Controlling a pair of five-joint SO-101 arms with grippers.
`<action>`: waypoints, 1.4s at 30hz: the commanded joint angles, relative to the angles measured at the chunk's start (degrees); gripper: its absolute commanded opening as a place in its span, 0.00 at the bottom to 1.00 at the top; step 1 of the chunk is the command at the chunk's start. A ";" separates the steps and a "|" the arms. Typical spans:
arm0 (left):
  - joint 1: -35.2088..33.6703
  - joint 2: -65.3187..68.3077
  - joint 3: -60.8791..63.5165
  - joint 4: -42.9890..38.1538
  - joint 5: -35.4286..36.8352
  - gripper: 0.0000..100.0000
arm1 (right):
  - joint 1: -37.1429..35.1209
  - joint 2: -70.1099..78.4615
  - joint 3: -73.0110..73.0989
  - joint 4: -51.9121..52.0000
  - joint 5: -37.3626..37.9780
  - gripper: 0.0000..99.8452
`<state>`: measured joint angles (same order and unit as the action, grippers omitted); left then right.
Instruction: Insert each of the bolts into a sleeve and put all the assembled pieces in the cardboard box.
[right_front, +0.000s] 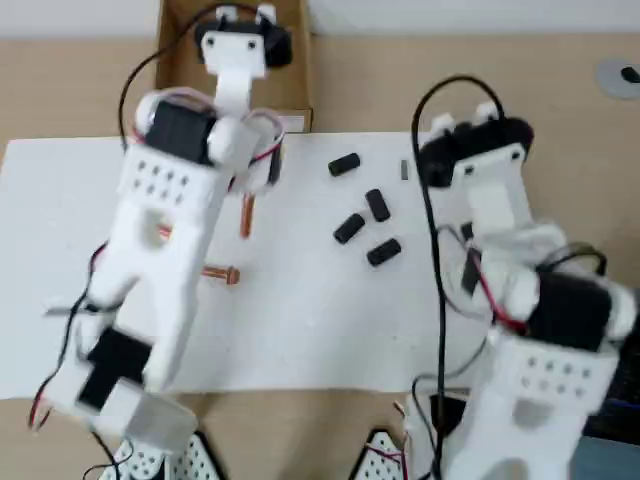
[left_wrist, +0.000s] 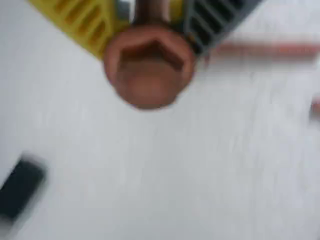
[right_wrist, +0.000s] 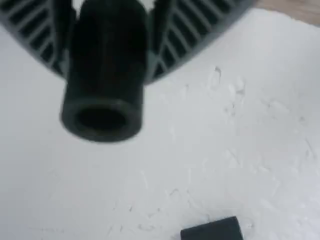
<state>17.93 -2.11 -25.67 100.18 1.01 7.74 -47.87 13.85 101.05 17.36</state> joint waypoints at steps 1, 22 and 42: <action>0.44 -14.99 15.82 0.00 -0.79 0.00 | 1.01 -7.69 5.58 0.44 0.18 0.01; -0.18 -78.73 79.30 -29.80 -0.44 0.00 | -10.68 -48.75 48.04 -23.56 -17.76 0.01; -0.09 -102.46 91.78 -44.04 15.38 0.00 | -39.52 -60.97 58.07 -29.54 -20.40 0.01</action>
<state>17.85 -103.91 66.46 59.91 14.20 -28.31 -103.60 71.69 73.10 -2.59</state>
